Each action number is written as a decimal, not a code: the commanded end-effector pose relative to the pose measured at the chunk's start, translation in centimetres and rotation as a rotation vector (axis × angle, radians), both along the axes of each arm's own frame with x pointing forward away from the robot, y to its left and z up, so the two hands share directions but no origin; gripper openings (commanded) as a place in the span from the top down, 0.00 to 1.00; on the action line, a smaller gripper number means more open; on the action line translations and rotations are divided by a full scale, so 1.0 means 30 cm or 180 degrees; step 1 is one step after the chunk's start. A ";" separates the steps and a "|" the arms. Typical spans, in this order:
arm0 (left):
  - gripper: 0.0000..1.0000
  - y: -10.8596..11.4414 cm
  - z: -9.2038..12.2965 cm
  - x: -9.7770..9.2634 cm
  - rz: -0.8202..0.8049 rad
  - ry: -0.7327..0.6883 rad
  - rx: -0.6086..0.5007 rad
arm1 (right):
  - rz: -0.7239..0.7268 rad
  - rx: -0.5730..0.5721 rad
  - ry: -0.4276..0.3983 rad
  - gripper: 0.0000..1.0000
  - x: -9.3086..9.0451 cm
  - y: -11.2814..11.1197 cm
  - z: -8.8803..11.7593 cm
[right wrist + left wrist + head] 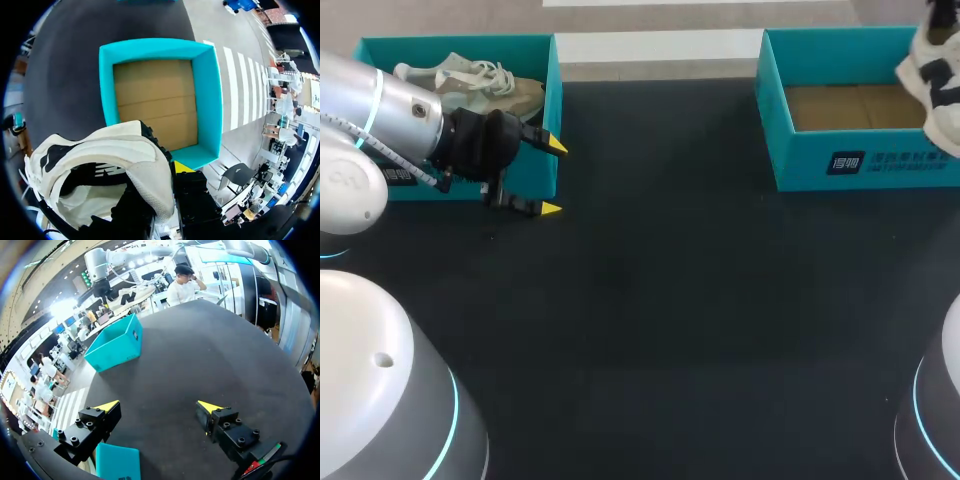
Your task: Take the shoe out of the shoebox, open the shoe tongue, remove and reinsert the insole, then place the shoe into the shoebox
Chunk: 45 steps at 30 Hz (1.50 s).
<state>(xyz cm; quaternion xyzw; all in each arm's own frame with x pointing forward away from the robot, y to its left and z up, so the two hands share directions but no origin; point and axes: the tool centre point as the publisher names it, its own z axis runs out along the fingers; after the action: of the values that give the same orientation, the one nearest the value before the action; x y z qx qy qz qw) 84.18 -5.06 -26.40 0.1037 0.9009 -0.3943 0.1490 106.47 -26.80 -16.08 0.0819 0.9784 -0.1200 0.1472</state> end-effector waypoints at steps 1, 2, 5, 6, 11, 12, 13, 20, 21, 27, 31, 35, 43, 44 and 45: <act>0.00 -0.001 0.002 -0.003 0.0006 0.0001 0.0014 | -0.0020 -0.0036 0.0068 1.00 0.039 -0.069 -0.005; 0.00 -0.001 0.002 -0.003 0.0006 0.0001 0.0014 | -0.0055 -0.0047 0.0086 1.00 0.044 -0.088 -0.010; 0.00 -0.001 0.002 -0.003 0.0006 0.0001 0.0014 | -0.0147 -0.0123 0.0092 1.00 0.051 -0.142 -0.026; 0.00 -0.001 0.002 -0.003 0.0006 0.0001 0.0014 | -0.0177 -0.0141 0.0084 1.00 0.052 -0.158 -0.034; 0.00 -0.001 0.002 -0.003 0.0006 0.0001 0.0014 | -0.0414 -0.0212 0.0138 1.00 0.033 -0.216 -0.070; 0.00 -0.001 0.002 -0.003 0.0006 0.0001 0.0014 | -0.0476 -0.0208 0.0124 1.00 0.027 -0.223 -0.071; 0.00 -0.001 0.002 -0.003 0.0006 0.0001 0.0014 | -0.0514 -0.0203 0.0116 1.00 0.024 -0.227 -0.072; 0.00 -0.001 0.002 -0.003 0.0006 0.0001 0.0014 | -0.1417 -0.0113 -0.0134 1.00 0.009 -0.243 -0.061; 0.00 -0.001 0.002 -0.003 0.0006 0.0001 0.0014 | -0.1691 -0.0107 -0.0190 1.00 0.004 -0.252 -0.058; 0.00 -0.001 0.002 -0.003 0.0006 0.0001 0.0014 | -0.3138 0.0376 -0.0553 1.00 -0.035 -0.277 -0.058; 0.00 -0.001 0.002 -0.003 0.0006 0.0001 0.0014 | -0.3951 0.0521 -0.0676 1.00 -0.044 -0.290 -0.071; 0.00 -0.001 0.002 -0.003 0.0006 0.0001 0.0014 | -0.4678 0.0728 -0.0873 1.00 -0.052 -0.297 -0.073; 0.00 -0.001 0.002 -0.003 0.0006 0.0001 0.0014 | -0.4678 0.0728 -0.0873 1.00 -0.052 -0.297 -0.073; 0.00 -0.001 0.002 -0.003 0.0006 0.0001 0.0014 | -0.4678 0.0728 -0.0873 1.00 -0.052 -0.297 -0.073; 0.00 -0.001 0.002 -0.003 0.0006 0.0001 0.0014 | -0.4678 0.0728 -0.0873 1.00 -0.052 -0.297 -0.073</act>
<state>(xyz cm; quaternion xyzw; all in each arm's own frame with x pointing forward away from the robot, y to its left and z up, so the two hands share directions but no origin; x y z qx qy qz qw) 84.18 -5.05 -26.40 0.1037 0.9009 -0.3943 0.1490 104.52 -35.64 -18.49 0.5898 0.7863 -0.1099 0.1476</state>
